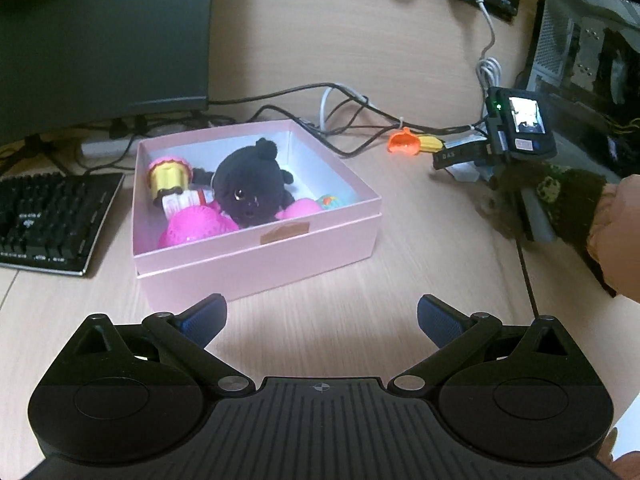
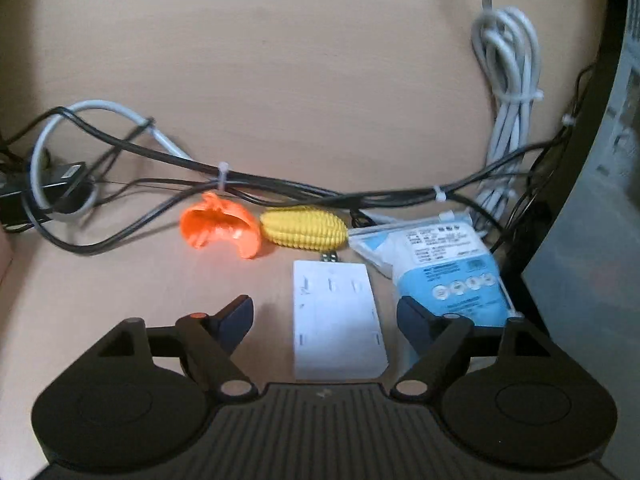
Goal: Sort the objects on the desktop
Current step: 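Grasp the white card reader with the right gripper, then set the white card reader on the desk in front of the left gripper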
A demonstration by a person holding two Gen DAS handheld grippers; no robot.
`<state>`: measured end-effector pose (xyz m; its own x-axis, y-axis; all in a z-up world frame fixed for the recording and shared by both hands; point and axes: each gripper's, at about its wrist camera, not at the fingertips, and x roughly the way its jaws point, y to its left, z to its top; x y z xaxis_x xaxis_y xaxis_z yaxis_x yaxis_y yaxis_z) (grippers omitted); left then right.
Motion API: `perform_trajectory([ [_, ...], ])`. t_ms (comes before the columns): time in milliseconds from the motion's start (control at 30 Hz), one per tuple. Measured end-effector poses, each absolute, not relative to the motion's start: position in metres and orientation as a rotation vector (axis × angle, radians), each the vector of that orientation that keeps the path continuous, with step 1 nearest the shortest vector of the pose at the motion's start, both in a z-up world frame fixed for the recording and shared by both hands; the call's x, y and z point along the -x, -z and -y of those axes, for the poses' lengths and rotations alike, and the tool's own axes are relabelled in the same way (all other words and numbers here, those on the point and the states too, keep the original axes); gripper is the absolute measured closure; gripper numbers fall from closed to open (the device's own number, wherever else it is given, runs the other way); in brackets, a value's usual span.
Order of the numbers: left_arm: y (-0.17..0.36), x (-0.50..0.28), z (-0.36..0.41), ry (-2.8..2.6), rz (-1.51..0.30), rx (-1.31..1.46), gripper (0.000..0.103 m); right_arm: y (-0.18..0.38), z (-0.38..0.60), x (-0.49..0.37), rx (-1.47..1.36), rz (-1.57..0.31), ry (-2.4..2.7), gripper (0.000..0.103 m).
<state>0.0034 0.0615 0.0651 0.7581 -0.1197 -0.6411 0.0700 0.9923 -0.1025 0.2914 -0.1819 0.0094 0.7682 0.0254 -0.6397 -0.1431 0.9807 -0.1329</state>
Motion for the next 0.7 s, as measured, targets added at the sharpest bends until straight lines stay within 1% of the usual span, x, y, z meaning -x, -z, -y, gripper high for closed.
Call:
perform_trajectory([
  [33, -0.064, -0.003, -0.061, 0.106, -0.704, 0.075, 0.000, -0.008, 0.182, -0.290, 0.188, -0.692, -0.101, 0.030],
  [67, -0.063, -0.003, -0.059, 0.110, -0.703, 0.074, 0.000, -0.008, 0.182, -0.290, 0.191, -0.695, -0.104, 0.047],
  [100, -0.061, -0.003, -0.058, 0.112, -0.702, 0.070, 0.000, -0.009, 0.183, -0.286, 0.180, -0.703, -0.112, 0.055],
  [300, -0.044, -0.010, -0.037, 0.112, -0.738, -0.007, 0.000, -0.027, 0.184, -0.217, 0.112, -0.704, -0.286, 0.056],
  [433, -0.036, -0.011, -0.022, 0.159, -0.756, -0.032, 0.000, -0.043, 0.174, -0.142, 0.083, -0.721, -0.593, 0.056],
  [500, -0.031, -0.011, -0.014, 0.174, -0.770, -0.054, 0.000, -0.049, 0.171, -0.121, 0.062, -0.730, -0.737, 0.055],
  [567, -0.027, -0.011, -0.009, 0.180, -0.778, -0.073, 0.000, -0.059, 0.171, -0.119, 0.059, -0.699, -0.772, 0.045],
  [600, -0.026, -0.010, -0.007, 0.181, -0.782, -0.083, 0.000, -0.062, 0.170, -0.124, 0.056, -0.672, -0.751, 0.042],
  [700, -0.024, -0.007, -0.008, 0.186, -0.796, -0.093, 0.000, -0.065, 0.164, -0.161, 0.078, -0.595, -0.598, 0.041],
])
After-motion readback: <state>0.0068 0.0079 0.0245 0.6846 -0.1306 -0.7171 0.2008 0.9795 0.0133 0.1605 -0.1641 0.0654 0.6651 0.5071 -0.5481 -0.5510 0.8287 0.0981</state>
